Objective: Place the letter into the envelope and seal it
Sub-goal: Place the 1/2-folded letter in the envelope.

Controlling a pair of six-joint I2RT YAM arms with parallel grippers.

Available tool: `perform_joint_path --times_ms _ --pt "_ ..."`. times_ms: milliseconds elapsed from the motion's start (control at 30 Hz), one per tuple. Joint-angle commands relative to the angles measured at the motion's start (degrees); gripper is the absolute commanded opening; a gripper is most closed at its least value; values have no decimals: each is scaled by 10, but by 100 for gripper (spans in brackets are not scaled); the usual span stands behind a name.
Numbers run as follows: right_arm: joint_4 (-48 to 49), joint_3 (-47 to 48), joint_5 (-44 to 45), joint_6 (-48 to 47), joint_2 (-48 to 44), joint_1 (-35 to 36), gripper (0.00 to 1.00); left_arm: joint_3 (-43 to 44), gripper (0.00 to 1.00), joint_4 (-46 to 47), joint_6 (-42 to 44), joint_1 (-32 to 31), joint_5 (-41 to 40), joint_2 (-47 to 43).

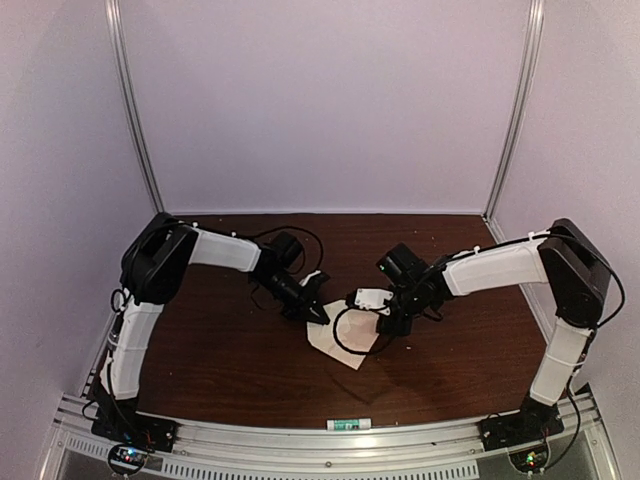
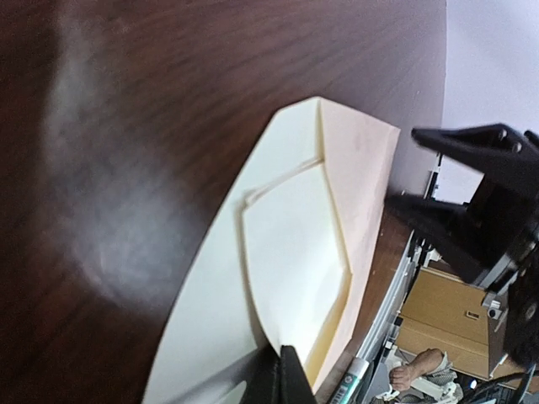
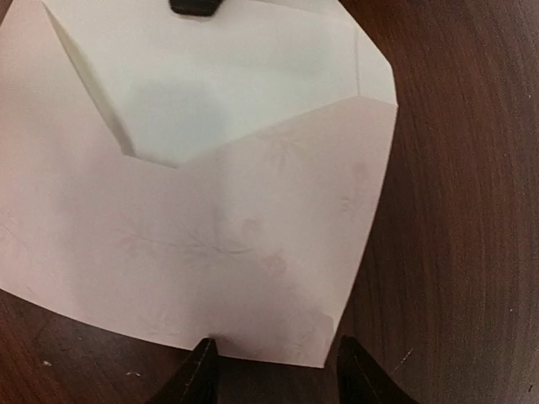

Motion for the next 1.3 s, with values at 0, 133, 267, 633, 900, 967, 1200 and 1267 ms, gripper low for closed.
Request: perform_joint_path --times_ms 0,133,267,633,900,967,1200,1267 --pt "-27 -7 34 -3 10 -25 48 -48 0 15 -15 0 -30 -53" --pt "-48 -11 -46 3 -42 -12 49 -109 0 115 -93 0 -60 -92" --pt "-74 -3 -83 11 -56 30 49 -159 0 196 -161 0 -98 -122" --pt "-124 43 -233 7 -6 72 10 -210 0 306 -233 -1 -125 -140" --pt "-114 52 -221 12 17 72 7 -215 0 305 -229 -1 -122 -142" --pt "-109 52 -215 13 17 71 6 -216 0 303 -227 -1 -121 -142" --pt "-83 53 -178 27 12 59 6 -221 0 292 -215 -1 -118 -142" --pt "-83 56 -171 29 19 57 6 -222 0 292 -213 -1 -116 -142"
